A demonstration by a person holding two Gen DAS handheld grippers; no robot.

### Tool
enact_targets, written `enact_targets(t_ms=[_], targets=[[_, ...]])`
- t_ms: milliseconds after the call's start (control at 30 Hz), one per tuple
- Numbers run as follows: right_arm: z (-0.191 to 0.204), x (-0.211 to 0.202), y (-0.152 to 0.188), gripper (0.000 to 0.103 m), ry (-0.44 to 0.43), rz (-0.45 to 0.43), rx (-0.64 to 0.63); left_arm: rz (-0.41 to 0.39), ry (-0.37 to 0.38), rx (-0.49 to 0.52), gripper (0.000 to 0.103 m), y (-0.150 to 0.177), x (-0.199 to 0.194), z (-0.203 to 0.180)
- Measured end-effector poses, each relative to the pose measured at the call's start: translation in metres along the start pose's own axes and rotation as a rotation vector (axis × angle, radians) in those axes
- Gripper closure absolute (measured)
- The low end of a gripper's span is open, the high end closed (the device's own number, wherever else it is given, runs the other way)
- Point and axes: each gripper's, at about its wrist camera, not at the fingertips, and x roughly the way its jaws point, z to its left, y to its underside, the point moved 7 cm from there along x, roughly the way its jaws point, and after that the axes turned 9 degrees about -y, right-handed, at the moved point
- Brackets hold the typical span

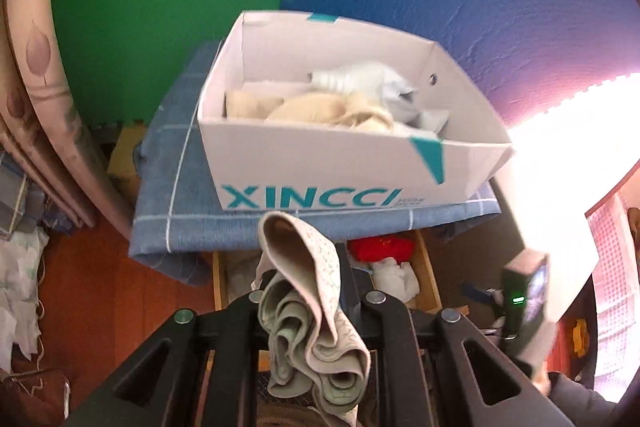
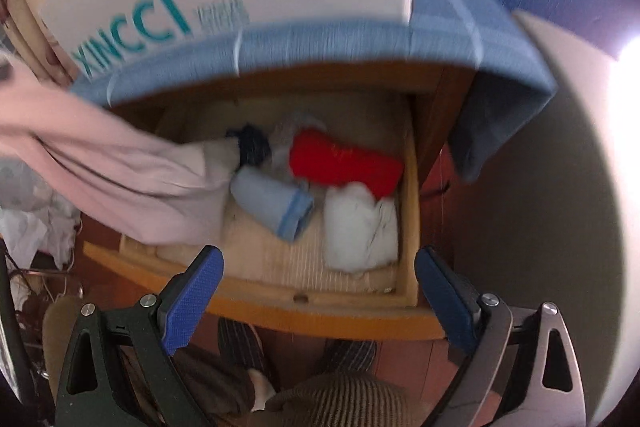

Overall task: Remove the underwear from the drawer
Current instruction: 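Lift the grey patterned underwear out of the drawer up toward the box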

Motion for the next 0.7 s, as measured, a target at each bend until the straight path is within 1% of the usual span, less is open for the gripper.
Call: enact_targets(t_ms=[100, 200, 300, 500, 700], targets=[[-0.002, 0.011, 0.005, 0.007, 0.004, 0.035, 0.014, -0.018, 0.018, 0.000, 0.088, -0.007, -0.018, -0.003], [-0.006, 0.016, 0.005, 0.007, 0.009, 0.049, 0.026, -0.037, 0.024, 0.001, 0.088, -0.013, -0.033, -0.002], [-0.009, 0.028, 0.011, 0.008, 0.004, 0.116, 0.040, -0.056, 0.029, 0.001, 0.088, -0.020, -0.048, -0.004], [-0.008, 0.032, 0.011, 0.008, 0.022, 0.130, 0.030, -0.089, 0.032, 0.013, 0.088, -0.028, -0.073, -0.006], [-0.008, 0.034, 0.011, 0.008, 0.022, 0.138, 0.032, -0.146, 0.030, 0.032, 0.088, -0.048, -0.114, -0.006]])
